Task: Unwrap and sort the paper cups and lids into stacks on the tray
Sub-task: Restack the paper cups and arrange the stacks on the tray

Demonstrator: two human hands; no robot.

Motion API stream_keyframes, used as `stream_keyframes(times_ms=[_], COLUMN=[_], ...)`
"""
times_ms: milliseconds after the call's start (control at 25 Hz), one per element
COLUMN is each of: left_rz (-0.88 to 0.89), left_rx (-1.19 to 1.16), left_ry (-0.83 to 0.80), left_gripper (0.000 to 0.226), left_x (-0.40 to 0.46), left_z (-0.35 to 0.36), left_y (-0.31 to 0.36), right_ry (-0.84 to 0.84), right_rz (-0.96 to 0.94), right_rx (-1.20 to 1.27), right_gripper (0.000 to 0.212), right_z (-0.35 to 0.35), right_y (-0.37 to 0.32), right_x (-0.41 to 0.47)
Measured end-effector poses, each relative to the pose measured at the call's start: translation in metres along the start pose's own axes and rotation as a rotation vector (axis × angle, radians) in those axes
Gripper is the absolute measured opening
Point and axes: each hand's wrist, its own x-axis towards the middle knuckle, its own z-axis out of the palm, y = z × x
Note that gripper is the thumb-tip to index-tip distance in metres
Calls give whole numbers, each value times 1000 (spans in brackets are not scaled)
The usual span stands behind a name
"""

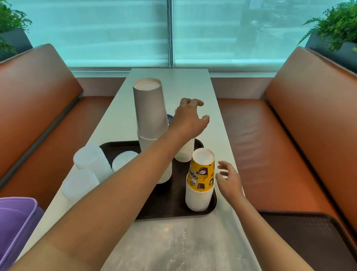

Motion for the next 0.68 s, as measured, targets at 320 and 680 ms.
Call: stream_keyframes(times_ms=[320, 680], left_rz=[-101, -260], left_rx=[267, 330], left_ry=[-12, -114], left_gripper=[62, 60], left_x=[51, 70], left_z=[26, 43], left_y=[-6, -29], right_ry=[-116, -364], right_rz=[-40, -88], right_rx=[-30, -122], right_gripper=[50, 99], right_z=[23, 61], right_y=[-28, -42], right_x=[68, 116])
